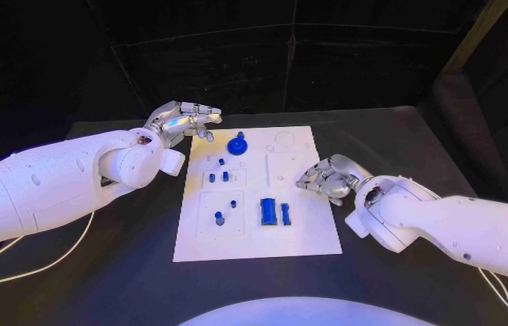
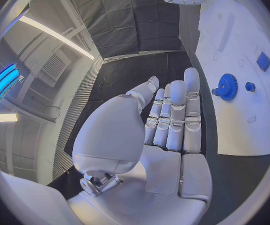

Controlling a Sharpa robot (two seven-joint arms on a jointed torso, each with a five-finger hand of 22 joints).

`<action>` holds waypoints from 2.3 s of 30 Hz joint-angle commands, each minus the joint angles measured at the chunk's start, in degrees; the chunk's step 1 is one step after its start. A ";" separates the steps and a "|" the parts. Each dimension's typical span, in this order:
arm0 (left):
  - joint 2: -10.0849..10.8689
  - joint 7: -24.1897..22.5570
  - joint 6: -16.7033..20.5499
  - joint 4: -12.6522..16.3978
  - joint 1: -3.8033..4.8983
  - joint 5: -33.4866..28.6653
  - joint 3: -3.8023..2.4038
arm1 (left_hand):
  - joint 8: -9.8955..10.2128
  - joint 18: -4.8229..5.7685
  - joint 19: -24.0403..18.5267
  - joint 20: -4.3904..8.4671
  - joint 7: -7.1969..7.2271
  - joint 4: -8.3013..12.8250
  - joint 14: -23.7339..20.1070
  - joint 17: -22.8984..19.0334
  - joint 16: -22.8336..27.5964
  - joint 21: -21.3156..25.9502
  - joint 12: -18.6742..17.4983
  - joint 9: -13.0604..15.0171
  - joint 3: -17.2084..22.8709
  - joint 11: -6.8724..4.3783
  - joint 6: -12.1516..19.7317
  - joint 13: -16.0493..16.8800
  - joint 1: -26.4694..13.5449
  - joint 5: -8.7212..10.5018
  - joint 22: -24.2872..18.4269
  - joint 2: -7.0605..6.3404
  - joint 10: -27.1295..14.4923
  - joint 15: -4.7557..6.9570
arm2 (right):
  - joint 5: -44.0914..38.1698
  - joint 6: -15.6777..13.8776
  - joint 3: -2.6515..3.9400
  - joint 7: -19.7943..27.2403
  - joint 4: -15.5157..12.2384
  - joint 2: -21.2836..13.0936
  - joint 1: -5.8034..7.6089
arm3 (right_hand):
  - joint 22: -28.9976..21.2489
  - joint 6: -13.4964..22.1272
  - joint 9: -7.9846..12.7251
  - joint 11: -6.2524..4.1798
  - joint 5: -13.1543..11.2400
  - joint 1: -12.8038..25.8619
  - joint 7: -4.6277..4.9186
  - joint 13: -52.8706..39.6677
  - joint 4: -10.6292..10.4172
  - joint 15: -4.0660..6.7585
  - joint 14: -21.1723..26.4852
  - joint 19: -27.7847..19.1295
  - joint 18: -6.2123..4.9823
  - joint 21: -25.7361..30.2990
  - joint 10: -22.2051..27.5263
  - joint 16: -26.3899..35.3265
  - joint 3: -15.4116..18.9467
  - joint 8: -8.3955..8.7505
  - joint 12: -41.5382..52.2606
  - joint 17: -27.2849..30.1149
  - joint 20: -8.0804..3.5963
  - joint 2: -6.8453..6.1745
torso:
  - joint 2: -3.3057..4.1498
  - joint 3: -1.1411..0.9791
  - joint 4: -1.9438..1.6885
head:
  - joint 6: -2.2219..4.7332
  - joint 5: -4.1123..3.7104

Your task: Assemble the parts on the task board

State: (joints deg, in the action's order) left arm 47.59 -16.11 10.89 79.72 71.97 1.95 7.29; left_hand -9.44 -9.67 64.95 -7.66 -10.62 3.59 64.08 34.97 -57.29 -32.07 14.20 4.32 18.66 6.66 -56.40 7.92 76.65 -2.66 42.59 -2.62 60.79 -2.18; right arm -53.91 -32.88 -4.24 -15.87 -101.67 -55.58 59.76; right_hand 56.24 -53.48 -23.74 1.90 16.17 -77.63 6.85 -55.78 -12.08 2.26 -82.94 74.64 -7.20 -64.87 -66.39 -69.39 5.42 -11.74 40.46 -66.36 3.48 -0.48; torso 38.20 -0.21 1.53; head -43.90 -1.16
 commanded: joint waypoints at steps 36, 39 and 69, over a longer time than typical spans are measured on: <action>-8.98 -7.52 9.49 -12.01 -4.54 -7.23 -1.23 | 9.44 3.80 -45.46 -0.77 6.41 -3.59 -38.40 -30.37 51.59 32.07 -14.20 -4.32 -11.56 -1.60 28.82 -7.92 -38.29 2.66 -32.85 2.62 -31.88 -2.11 | 45.06 6.29 2.45 38.95 34.39 16.78 4.12 | -56.24 25.55 23.74 2.37 -10.82 33.94 -1.72 55.78 12.08 -2.26 50.38 -43.21 1.32 64.87 34.47 69.39 -5.42 11.74 -40.46 66.36 2.93 0.48 | -6.74 0.26 -1.30 | 9.46 0.94; -7.98 -8.54 13.42 -8.33 -5.74 -6.35 -2.23 | 9.44 4.42 -47.67 0.20 10.62 -3.59 -41.29 -30.90 52.21 32.07 -14.20 -4.32 -12.36 -2.18 31.92 -7.92 -42.61 2.66 -33.95 2.62 -35.14 2.18 | 46.59 3.25 2.76 40.11 30.46 15.76 3.48 | -56.24 28.66 23.74 -1.90 -11.40 38.79 -2.30 55.78 12.08 -2.26 54.00 -46.70 1.93 64.87 38.01 69.39 -5.42 11.74 -40.46 66.36 2.21 0.48 | -7.02 0.21 -1.53 | 9.52 1.16; -2.90 -13.68 33.23 10.23 -11.81 -1.95 -7.29 | 9.44 9.67 -59.86 7.66 10.62 -3.59 -57.38 -34.97 57.29 32.07 -14.20 -4.32 -18.66 -6.66 49.22 -7.92 -66.65 2.66 -42.59 2.62 -53.27 2.18 | 53.91 -11.24 4.24 45.67 11.71 10.89 0.40 | -56.24 46.15 23.74 -1.90 -16.17 66.09 -6.85 55.78 12.08 -2.26 74.37 -66.36 7.20 64.87 57.96 69.39 -5.42 11.74 -40.46 66.36 -3.48 0.48 | -7.02 0.21 -1.53 | 9.52 1.16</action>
State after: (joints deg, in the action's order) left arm 44.68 -28.34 43.02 89.83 60.07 -1.01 0.09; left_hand -0.23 -1.23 6.98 -0.30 -0.01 0.00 8.98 0.10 -0.40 -0.23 0.21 0.07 0.64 0.03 -9.68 0.08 13.46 -0.22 0.88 0.01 10.11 -0.02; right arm -0.37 -43.10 -0.07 28.63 -89.80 -44.68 60.07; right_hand 0.09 -9.92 -0.08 0.08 0.37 -15.60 0.07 -0.08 -0.41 0.01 -11.62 11.15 -1.27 -0.38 -11.43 -0.27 -0.01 -0.22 0.21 -0.08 0.17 0.02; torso 31.18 0.00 -0.01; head -34.37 0.00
